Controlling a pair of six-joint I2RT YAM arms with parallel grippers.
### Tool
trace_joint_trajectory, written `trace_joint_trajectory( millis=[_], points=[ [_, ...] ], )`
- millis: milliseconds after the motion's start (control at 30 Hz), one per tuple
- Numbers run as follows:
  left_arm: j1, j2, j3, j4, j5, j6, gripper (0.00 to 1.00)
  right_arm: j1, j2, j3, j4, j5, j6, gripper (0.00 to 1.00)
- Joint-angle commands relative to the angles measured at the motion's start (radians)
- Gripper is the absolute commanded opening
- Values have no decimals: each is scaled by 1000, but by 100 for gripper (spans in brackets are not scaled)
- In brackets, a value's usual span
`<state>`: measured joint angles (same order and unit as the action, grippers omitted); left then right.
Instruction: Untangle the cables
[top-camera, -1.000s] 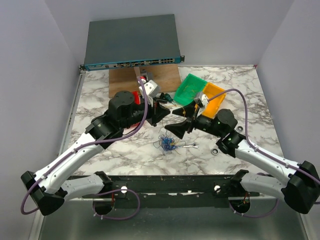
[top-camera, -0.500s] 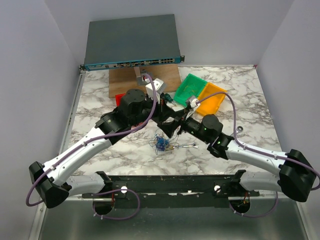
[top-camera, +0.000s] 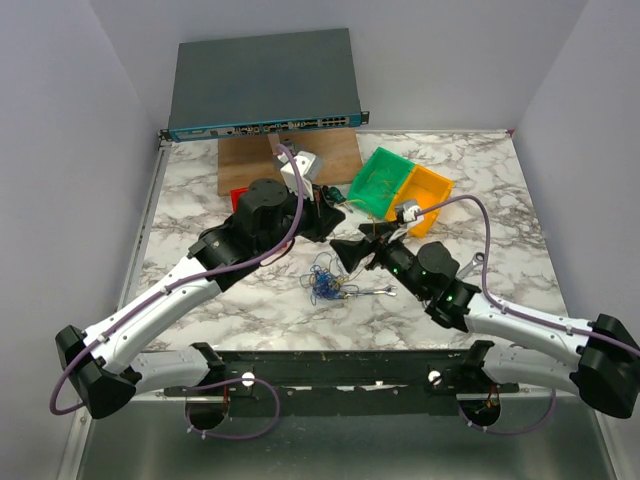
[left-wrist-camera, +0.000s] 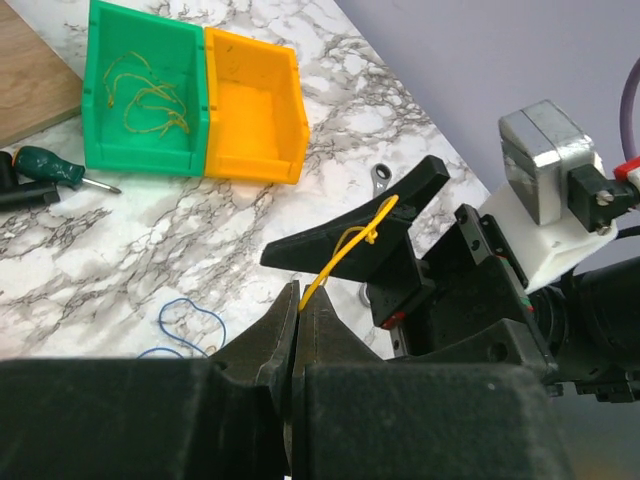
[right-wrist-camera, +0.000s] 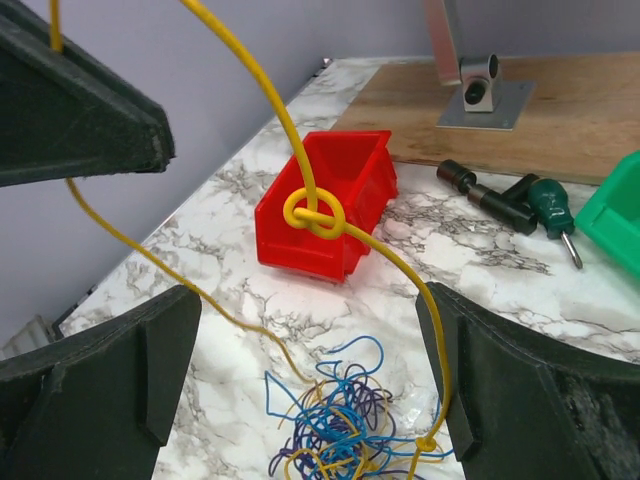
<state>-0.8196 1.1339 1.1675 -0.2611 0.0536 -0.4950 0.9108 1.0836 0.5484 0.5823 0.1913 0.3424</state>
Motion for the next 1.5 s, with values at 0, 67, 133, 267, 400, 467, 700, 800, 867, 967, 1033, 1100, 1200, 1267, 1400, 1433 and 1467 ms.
trace_joint_trajectory(
  millis=[0, 67, 133, 267, 400, 467, 700, 800, 867, 967, 1033, 1100, 1200, 1267, 1400, 1433, 1467],
  points=[
    [-5, -26, -16, 20, -44, -8, 0, 9, -59, -27, -16, -28, -20, 100],
    [-5, -27, -16, 14, -45, -4, 0, 9, -78, -11, -74, -27, -19, 100],
    [-4, -30, -14, 12, -46, -2, 0, 8, -97, 0, -121, -31, -28, 100],
    [-5, -30, -19, 18, -41, -2, 0, 9, -112, -2, -137, -43, -24, 100],
    [-4, -25, -17, 16, -46, -1, 0, 10, -79, 14, -144, -52, -6, 100],
    [-5, -22, -13, 10, -46, 1, 0, 17, -76, 16, -142, -50, 5, 100],
    [-4, -13, -13, 25, -33, -13, 0, 82, -13, 19, -89, 49, 49, 100],
    [-5, -6, -8, 22, -29, -17, 0, 129, 33, 35, -52, 98, 35, 100],
    [-6, -5, -8, 23, -28, -19, 0, 163, 66, 52, -32, 159, 22, 99],
    [-6, -7, -9, 26, -29, -21, 0, 202, 102, 64, 19, 242, -3, 88],
    [-6, -9, -11, 26, -30, -22, 0, 213, 124, 72, 38, 290, -4, 72],
    [-6, -13, -15, 29, -28, -23, 0, 214, 146, 86, 45, 321, -5, 47],
    [-6, -24, -29, 50, 3, -30, 0, 214, 170, 103, 54, 336, -16, 2],
    [-6, -39, -51, 78, 37, -34, 0, 216, 171, 107, 54, 325, -22, 1],
    [-2, -103, -118, 116, 56, -26, 11, 215, 118, 81, 31, 346, 11, 1],
    [2, -127, -137, 121, 49, -18, 18, 215, 101, 70, 21, 352, 20, 1],
    [10, -151, -163, 129, 44, -12, 28, 215, 79, 62, 12, 352, 29, 1]
  ],
)
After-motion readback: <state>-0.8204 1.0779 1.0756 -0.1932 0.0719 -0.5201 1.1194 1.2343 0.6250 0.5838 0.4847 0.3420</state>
